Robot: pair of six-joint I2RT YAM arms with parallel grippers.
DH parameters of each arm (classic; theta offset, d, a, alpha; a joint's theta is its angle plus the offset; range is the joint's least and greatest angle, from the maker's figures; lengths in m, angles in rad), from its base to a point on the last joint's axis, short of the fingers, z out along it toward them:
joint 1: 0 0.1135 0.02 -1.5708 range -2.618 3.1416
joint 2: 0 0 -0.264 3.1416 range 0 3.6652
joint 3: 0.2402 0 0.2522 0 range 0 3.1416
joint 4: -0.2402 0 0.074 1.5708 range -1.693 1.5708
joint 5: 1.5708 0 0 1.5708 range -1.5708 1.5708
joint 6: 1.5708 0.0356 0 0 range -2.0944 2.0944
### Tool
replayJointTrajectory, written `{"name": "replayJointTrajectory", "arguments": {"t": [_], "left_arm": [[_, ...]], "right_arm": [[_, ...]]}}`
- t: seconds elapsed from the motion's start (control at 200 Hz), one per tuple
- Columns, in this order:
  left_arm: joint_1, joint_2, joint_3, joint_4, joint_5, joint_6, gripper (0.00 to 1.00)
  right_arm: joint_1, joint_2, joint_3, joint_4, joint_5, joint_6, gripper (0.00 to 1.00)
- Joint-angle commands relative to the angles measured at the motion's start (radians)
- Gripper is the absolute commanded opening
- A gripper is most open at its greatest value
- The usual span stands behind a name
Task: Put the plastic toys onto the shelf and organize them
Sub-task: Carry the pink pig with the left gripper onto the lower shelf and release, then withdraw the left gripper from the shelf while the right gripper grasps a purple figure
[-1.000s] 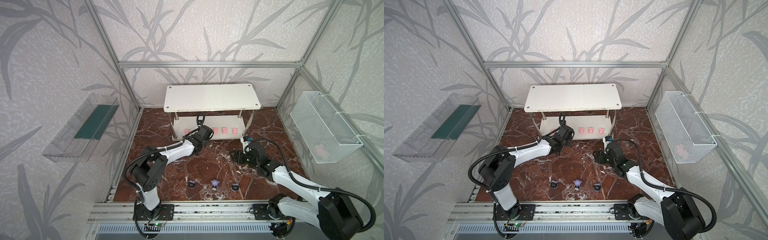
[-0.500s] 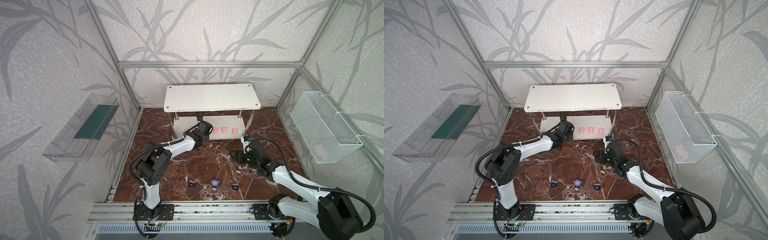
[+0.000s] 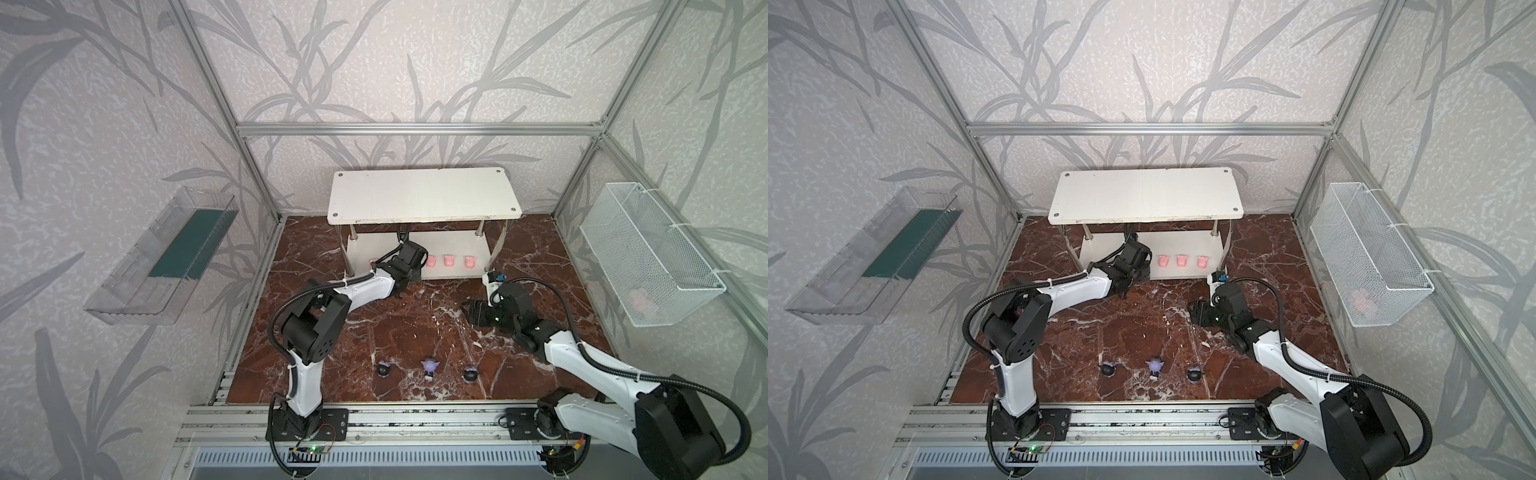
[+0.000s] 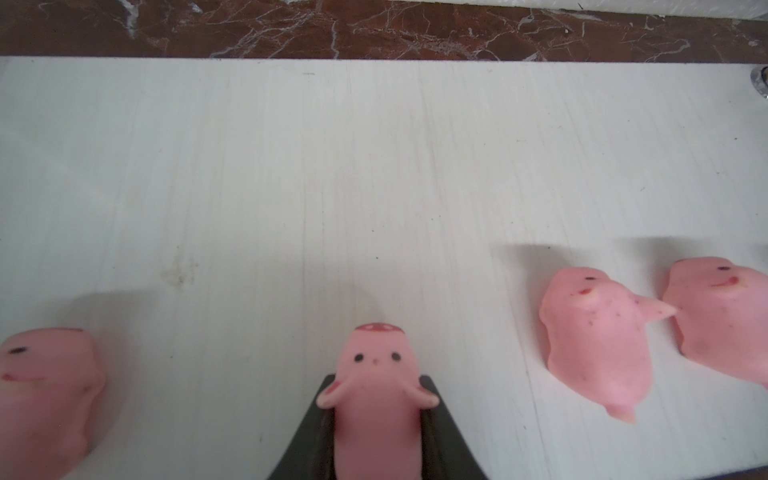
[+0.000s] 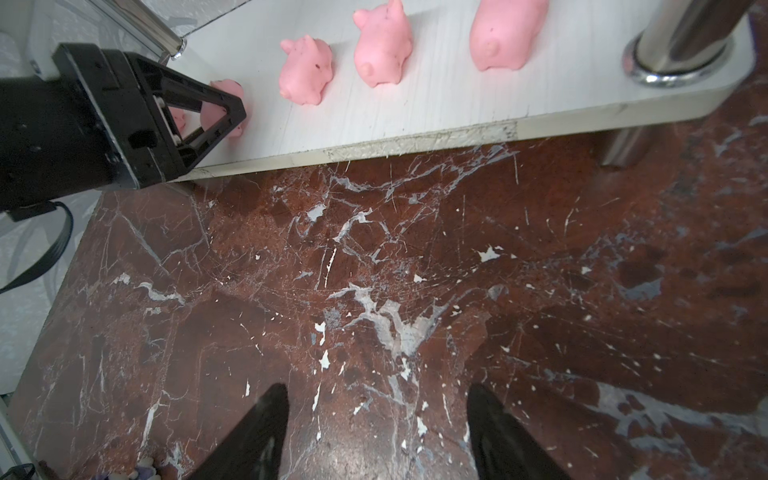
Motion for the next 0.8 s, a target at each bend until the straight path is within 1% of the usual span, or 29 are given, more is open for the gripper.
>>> {"name": "replayJointTrajectory", "arguments": {"t": [0.0,0.235,0.5,0.685,0.795], "left_arm": [[0.005,0.015,0.026,-0.015,0.008,-0.012,0.31],[0.010,0.015,0.023,-0.022,0.009,-0.022,0.36],[0.013,0.011,0.040,-0.029,0.003,-0.018,0.40],[0.016,-0.011,0.037,-0.029,0.002,-0.019,0.48],[0.016,-0.053,0.015,-0.009,0.034,-0.012,0.53]], "right_arm": [[-0.007,0.007,-0.001,0.001,-0.011,-0.008,0.69],[-0.009,0.010,-0.003,0.004,-0.015,-0.008,0.69],[-0.009,0.007,-0.007,0.004,-0.013,-0.006,0.69],[-0.010,0.007,-0.008,0.004,-0.015,-0.004,0.69],[-0.010,0.006,-0.008,0.005,-0.015,-0.004,0.69]]}}
